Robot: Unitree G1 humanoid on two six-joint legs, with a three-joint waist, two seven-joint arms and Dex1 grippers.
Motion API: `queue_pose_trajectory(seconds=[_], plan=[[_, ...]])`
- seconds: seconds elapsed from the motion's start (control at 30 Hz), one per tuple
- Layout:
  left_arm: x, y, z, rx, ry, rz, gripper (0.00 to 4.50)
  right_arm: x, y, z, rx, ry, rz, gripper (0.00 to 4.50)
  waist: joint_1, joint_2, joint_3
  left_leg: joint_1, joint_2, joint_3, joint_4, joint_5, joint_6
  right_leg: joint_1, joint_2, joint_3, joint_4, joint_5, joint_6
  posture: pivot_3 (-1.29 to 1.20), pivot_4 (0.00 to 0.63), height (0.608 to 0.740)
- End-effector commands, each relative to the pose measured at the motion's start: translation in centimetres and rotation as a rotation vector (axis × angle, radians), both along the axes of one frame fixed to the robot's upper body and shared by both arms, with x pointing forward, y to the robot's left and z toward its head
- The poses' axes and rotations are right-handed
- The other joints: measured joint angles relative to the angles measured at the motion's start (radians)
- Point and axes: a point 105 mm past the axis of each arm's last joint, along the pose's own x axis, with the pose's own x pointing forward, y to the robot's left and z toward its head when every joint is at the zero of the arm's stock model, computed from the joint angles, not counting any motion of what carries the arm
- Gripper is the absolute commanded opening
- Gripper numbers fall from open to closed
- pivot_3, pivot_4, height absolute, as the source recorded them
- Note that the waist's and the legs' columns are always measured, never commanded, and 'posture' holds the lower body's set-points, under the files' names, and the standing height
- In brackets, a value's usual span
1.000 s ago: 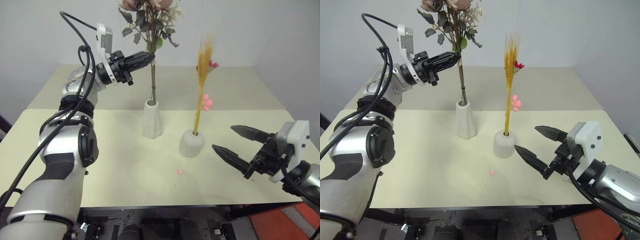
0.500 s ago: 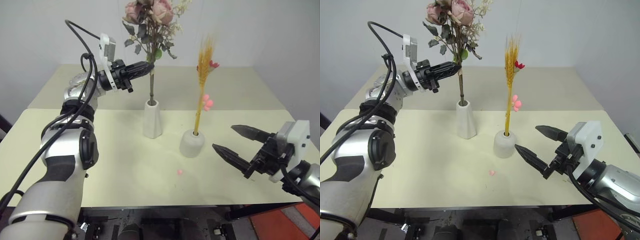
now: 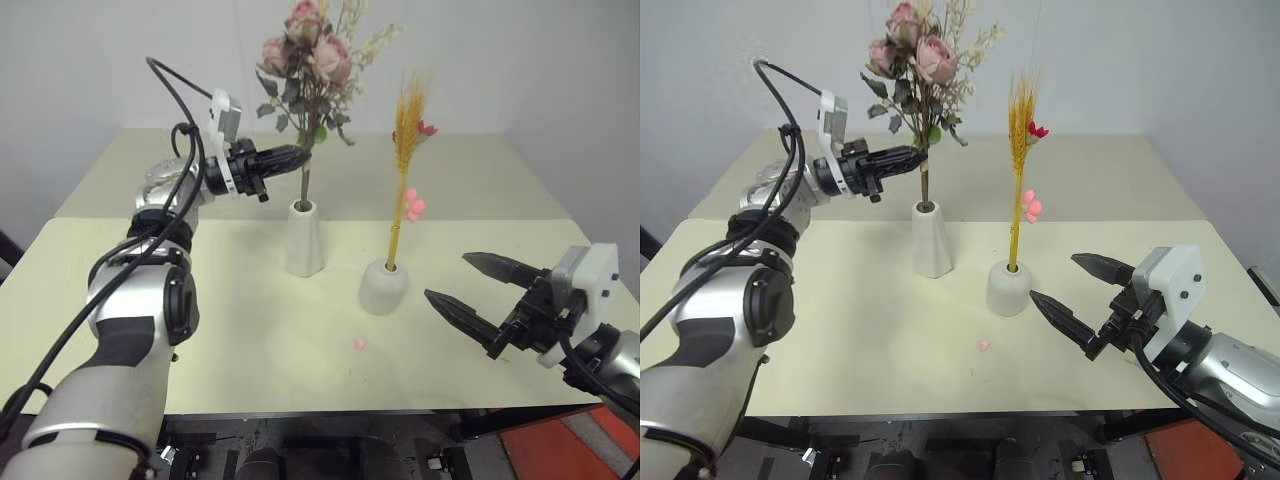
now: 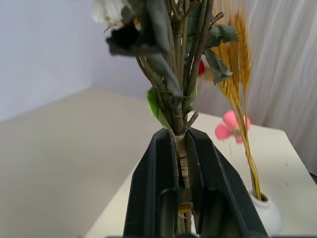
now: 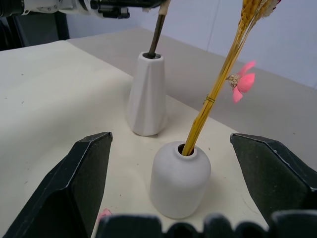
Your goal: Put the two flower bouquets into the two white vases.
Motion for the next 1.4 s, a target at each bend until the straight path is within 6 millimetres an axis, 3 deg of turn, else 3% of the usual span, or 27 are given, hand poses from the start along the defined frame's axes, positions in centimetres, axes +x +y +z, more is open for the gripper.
queue_pose_trajectory(seconds=[0.03,0.13,0.37,0.5,0.6,0.73,0.83,1.07,1.17,1.4], plan=[[-0.3,0.0,1.0,0.009,-0.042,-0.012,0.07,-0.5,0.3,1.1,0.006,-0.06,0.002,4.5,0.0,0.0,0.0,0.0,0.0,0.0,0.0,0.0,0.0,0.0,0.0,0.0,0.0,0.0,0.0,0.0,0.15,0.74],[-0.2,0.0,0.8,0.018,-0.036,-0.006,0.07,-0.4,0.3,1.0,0.006,-0.059,-0.003,4.5,0.0,0.0,0.0,0.0,0.0,0.0,0.0,0.0,0.0,0.0,0.0,0.0,0.0,0.0,0.0,0.0,0.15,0.74],[-0.2,0.6,0.7,0.034,-0.023,0.007,2.29,-0.2,0.3,0.9,0.012,-0.061,-0.006,4.5,0.0,0.0,0.0,0.0,0.0,0.0,0.0,0.0,0.0,0.0,0.0,0.0,0.0,0.0,0.0,0.0,0.15,0.74],[-0.5,2.6,0.7,0.011,-0.003,0.017,3.61,-0.2,0.4,0.9,0.019,-0.062,0.005,4.5,-0.005,0.0,0.0,0.0,0.0,0.0,0.0,0.0,0.0,0.0,0.0,0.0,0.0,0.0,0.0,0.0,0.15,0.74],[-1.2,5.1,-0.1,0.017,0.017,0.039,4.47,0.0,0.3,0.8,0.017,-0.056,0.009,4.5,-0.009,0.0,0.0,0.001,0.0,0.0,0.0,0.0,0.0,0.0,0.0,0.001,0.001,0.0,0.0,0.0,0.15,0.74],[-3.2,8.3,-1.3,0.046,0.024,0.079,4.47,0.3,0.2,0.5,0.015,-0.043,0.026,4.5,-0.011,0.0,0.0,0.002,0.001,0.0,0.0,0.0,0.0,0.0,0.001,0.001,0.002,0.0,0.0,0.0,0.15,0.74],[-6.6,10.2,-2.4,0.071,0.03,0.12,4.47,0.6,-0.1,0.2,0.013,-0.03,0.034,4.5,-0.012,0.001,0.0,0.001,0.002,0.0,0.0,0.0,0.0,0.0,0.001,0.001,0.005,0.0,0.0,0.0,0.15,0.74],[-14.6,10.4,-4.9,0.18,0.074,0.176,4.47,1.5,-1.6,-0.8,-0.014,0.023,0.027,4.5,0.003,0.001,-0.001,0.002,0.003,0.0,0.001,0.0,0.0,0.0,0.0,0.0,0.002,0.0,0.0,0.0,0.15,0.74],[-15.7,10.1,-5.3,0.22,0.077,0.186,4.47,1.9,-2.1,-1.0,-0.019,0.039,0.023,4.5,0.009,0.001,-0.001,0.004,0.003,0.0,0.001,0.0,0.0,0.001,0.0,0.0,0.002,-0.001,0.0,0.0,0.15,0.74],[-16.2,9.1,-4.3,0.215,0.03,0.172,4.47,2.3,-3.0,-1.2,-0.043,0.072,0.016,4.5,0.006,0.001,-0.001,0.007,0.003,0.001,0.001,0.0,-0.001,0.004,0.001,0.0,0.001,-0.001,0.0,0.0,0.15,0.74]])
